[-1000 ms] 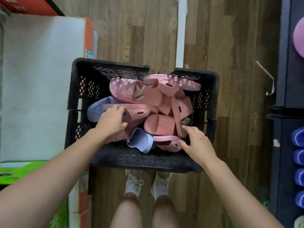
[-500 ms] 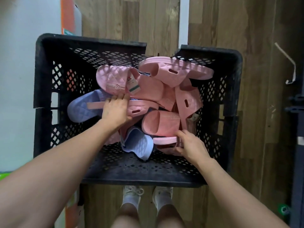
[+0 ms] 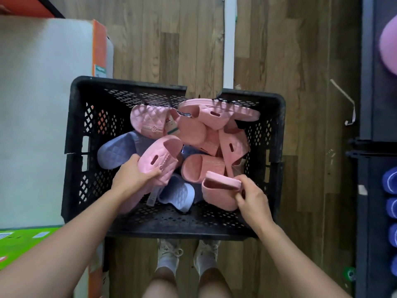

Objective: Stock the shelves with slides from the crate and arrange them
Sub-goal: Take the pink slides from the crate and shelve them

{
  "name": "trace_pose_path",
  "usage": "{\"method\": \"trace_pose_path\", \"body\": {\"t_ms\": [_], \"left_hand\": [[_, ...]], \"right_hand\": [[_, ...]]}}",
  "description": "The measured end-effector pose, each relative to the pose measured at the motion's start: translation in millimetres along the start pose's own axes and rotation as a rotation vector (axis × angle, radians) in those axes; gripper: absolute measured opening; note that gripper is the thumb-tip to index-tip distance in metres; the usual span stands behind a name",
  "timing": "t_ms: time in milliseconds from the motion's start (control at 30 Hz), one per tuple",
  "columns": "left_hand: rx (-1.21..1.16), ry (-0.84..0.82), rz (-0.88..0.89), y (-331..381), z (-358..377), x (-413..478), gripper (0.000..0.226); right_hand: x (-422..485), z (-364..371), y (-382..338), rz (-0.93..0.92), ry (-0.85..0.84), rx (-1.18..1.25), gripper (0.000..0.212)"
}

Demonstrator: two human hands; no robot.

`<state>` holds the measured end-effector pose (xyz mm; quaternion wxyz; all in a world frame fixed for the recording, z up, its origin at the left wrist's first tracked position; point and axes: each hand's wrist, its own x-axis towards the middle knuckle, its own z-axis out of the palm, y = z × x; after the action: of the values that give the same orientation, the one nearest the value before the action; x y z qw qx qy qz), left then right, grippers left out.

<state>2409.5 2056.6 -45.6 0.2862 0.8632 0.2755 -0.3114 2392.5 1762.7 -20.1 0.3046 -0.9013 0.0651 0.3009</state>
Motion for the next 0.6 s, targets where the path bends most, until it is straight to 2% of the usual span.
{"method": "trace_pose_path", "body": {"t_ms": [100, 200, 267, 333, 400, 500, 600], "left_hand": [[-0.136, -0.017, -0.083, -10.2, -8.9, -8.2, 0.047], [-0.282, -0.023, -0.099, -15.3, -17.9, -16.6, 0.045], [-0.415, -0.082, -0.097, -16.3, -25.5, -24.0, 0.044], [-0.527, -0.16, -0.092, -16.9, -34.3, -33.4, 0.053], [-0.544, -0.172, -0.055, -16.7, -41.7, -45.2, 0.059], [-0.537, -0.105, -0.009, -16.3, -51.9, -64.3, 0.043], [-0.477, -0.052, 0.006, -18.6, -63.3, -82.7, 0.04]], "right_hand": [[-2.0, -12.0, -9.7, 0.08, 0.069, 0.205, 0.01], [-1.2, -20.0, -22.2, 0.163, 0.131, 0.425, 0.016], [0.2, -23.5, -27.8, 0.197, 0.153, 0.529, 0.022], [-1.2, -29.8, -33.9, 0.217, 0.154, 0.595, 0.024], [-6.2, -38.7, -40.9, 0.224, 0.164, 0.674, 0.025], [-17.5, -56.3, -55.0, 0.198, 0.172, 0.767, 0.018], [-26.8, -76.9, -67.4, 0.176, 0.185, 0.77, 0.034]]}}
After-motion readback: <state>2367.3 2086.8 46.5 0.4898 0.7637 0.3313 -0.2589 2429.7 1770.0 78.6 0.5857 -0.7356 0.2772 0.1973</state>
